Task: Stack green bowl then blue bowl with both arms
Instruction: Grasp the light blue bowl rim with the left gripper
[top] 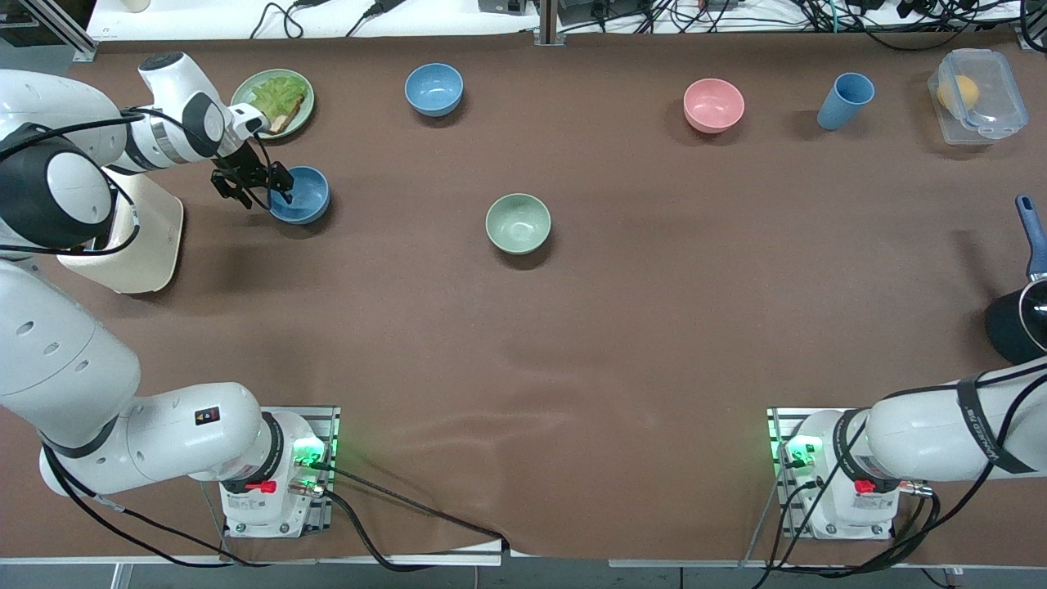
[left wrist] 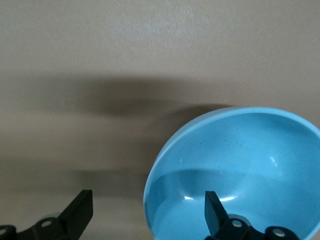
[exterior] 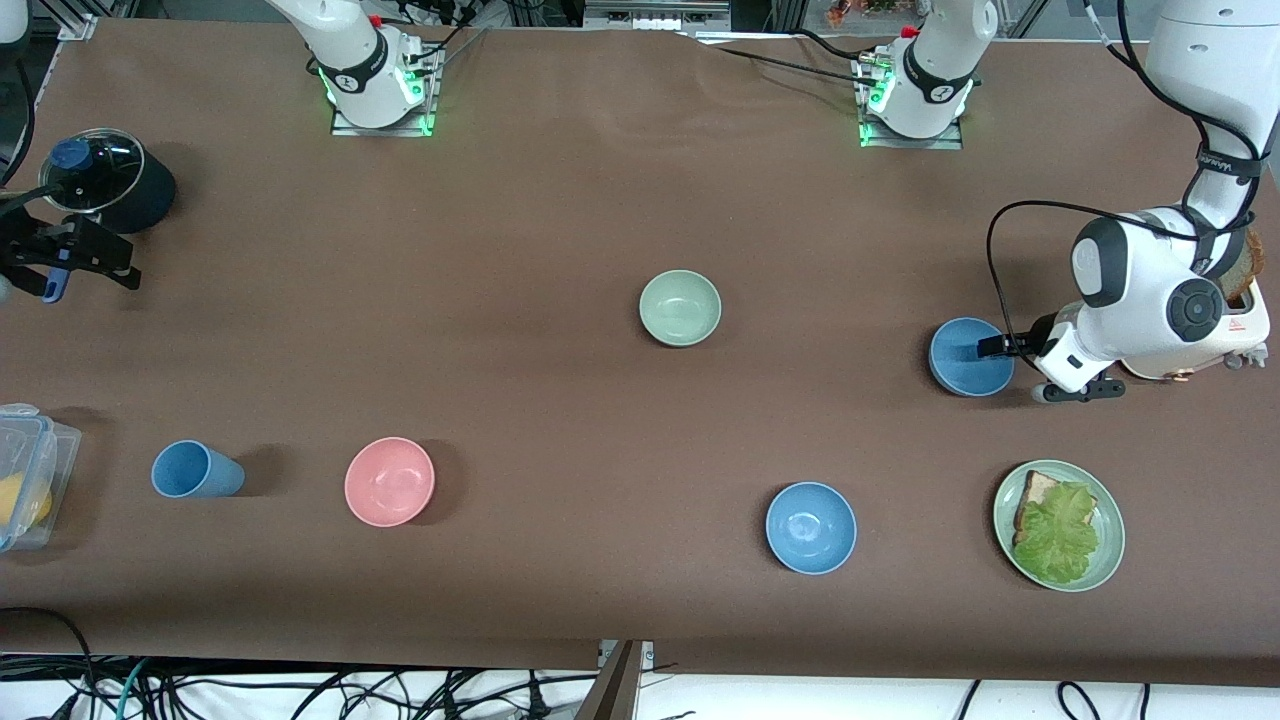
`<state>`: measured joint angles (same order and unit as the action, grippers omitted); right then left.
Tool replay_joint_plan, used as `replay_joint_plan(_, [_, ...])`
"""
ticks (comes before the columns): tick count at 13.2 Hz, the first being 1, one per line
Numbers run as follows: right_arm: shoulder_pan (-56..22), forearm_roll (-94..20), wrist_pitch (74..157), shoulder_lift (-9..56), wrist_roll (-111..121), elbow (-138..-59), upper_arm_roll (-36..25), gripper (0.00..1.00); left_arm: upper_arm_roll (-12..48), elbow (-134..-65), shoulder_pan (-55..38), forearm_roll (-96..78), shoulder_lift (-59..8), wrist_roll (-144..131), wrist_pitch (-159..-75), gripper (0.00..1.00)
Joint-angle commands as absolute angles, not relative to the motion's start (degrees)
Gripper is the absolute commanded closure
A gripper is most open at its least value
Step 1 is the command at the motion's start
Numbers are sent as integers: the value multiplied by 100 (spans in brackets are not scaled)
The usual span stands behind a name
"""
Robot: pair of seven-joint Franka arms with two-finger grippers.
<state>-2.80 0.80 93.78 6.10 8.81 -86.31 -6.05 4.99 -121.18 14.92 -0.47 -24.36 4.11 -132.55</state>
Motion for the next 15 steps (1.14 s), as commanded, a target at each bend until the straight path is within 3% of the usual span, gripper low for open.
replay_joint_plan(1, [-158, 158, 9282, 466, 870, -8772, -483, 0, 554, -12094, 1521, -18, -2513, 510, -13211, 20])
replay_joint_plan(2, [-167, 150, 9281, 466, 879, -8771, -501, 0, 554, -12076, 1503, -18, -2514, 492, -13132, 43])
replay_joint_plan(5, [-158, 158, 9281, 475, 914, -8763, -501, 0, 562, -12050, 1494, -35, -2496, 457, -13043, 100])
replay_joint_plan(10, [-158, 185, 9281, 475, 914, -8763, -501, 0, 571, -11919, 1503, -35, -2400, 457, -12614, 100])
replay_joint_plan(15, [-176, 193, 9281, 475, 914, -8763, -492, 0, 782, -10699, 1494, -79, -2338, 448, -10657, 100])
